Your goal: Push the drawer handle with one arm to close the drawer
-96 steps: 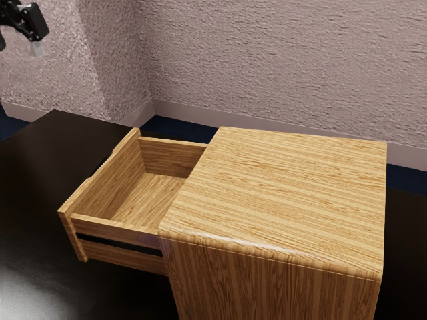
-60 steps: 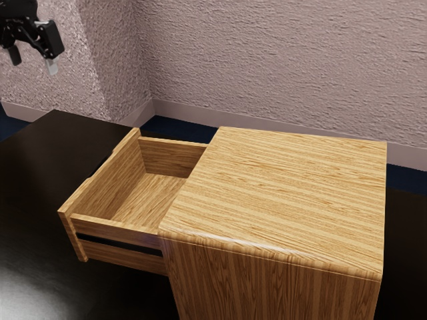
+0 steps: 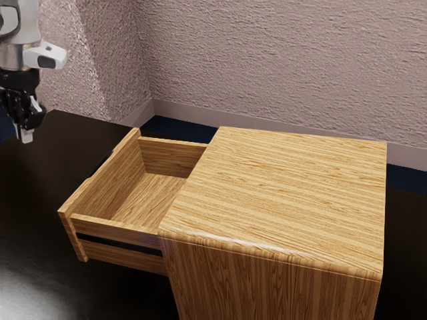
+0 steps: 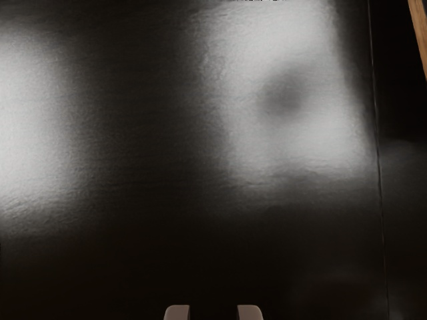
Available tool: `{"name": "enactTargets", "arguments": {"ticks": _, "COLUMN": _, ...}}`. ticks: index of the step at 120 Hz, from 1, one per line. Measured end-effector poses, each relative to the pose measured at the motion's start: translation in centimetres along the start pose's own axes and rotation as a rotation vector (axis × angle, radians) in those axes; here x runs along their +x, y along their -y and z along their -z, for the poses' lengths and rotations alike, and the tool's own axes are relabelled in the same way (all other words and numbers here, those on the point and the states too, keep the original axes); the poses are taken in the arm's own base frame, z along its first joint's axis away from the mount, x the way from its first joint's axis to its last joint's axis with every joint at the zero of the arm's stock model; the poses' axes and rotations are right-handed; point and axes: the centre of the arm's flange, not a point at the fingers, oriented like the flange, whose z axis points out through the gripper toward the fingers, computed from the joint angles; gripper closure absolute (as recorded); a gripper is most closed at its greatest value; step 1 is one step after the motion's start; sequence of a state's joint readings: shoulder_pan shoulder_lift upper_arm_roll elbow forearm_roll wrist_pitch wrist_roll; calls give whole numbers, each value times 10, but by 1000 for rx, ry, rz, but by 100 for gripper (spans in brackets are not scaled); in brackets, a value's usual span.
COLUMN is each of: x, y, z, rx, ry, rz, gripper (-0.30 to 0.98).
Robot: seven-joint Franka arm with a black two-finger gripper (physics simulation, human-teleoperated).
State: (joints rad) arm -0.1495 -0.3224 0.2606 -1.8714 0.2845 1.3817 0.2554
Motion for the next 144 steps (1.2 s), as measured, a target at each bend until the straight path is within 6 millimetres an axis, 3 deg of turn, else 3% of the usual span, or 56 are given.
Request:
{"name": "enactTargets", "arguments": {"ticks": 29, "x": 28, "y": 6, "z": -51, "rx": 12, "ry": -75, "rz": -289, "gripper": 73}}
{"name": "enactTargets", "arguments": {"ticks": 90, "x": 89, "y": 1, "z": -109, "rx": 113, "ry": -219, "rz": -861, "gripper": 76}}
{"name": "enactTargets", "arguments": {"ticks": 126, "x": 83, "y": -16, "z": -123, "rx": 139, "ry": -243, "rz": -1096, "gripper": 78}}
{"name": "enactTargets", "arguments": {"ticks": 144, "x": 73, "y": -27, "z": -112, "rx": 164, "ry": -266, "rz": -1191, "gripper": 78}}
